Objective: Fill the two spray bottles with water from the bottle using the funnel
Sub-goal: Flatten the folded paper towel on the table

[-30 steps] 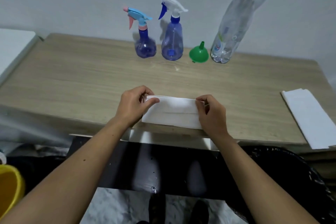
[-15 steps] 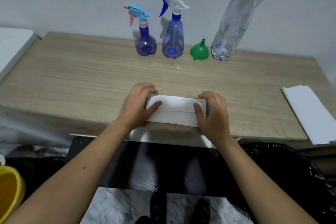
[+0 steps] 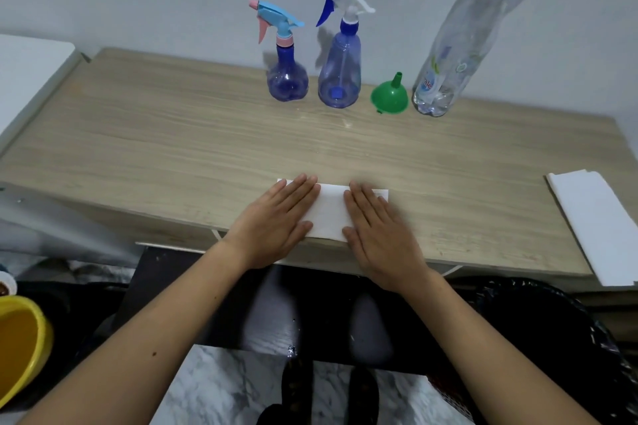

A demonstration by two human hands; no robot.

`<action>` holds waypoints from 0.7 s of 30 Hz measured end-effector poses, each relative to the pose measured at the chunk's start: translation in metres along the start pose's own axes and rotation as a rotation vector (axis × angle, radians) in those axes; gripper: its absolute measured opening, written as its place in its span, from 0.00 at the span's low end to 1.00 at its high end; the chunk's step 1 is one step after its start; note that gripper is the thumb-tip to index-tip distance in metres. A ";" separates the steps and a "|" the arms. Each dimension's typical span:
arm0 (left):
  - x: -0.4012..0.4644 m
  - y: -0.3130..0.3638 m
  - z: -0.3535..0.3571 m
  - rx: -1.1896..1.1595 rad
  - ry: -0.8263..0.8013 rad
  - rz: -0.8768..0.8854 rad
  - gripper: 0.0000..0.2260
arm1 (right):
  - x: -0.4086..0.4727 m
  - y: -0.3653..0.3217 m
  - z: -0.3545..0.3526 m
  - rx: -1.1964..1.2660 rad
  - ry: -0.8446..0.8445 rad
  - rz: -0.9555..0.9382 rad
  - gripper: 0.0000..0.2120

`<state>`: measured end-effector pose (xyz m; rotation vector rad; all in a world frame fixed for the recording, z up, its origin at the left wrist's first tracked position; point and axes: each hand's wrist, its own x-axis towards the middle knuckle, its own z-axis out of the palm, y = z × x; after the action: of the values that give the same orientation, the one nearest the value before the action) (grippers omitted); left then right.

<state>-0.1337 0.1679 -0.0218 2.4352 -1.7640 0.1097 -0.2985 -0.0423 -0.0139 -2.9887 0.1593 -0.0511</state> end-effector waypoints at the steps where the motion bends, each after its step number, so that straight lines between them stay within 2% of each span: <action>1: -0.003 -0.003 0.000 -0.001 -0.004 -0.009 0.30 | 0.001 -0.003 0.000 0.001 -0.006 -0.003 0.31; 9: -0.047 -0.051 -0.020 -0.061 -0.092 -0.138 0.32 | 0.047 -0.051 0.004 0.059 -0.105 -0.092 0.30; 21: -0.088 -0.162 -0.047 -0.038 -0.211 -0.232 0.31 | 0.146 -0.132 0.015 0.114 -0.104 -0.142 0.32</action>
<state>-0.0063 0.3073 0.0019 2.6857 -1.5228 -0.2096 -0.1392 0.0741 -0.0056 -2.8754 -0.0661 0.0768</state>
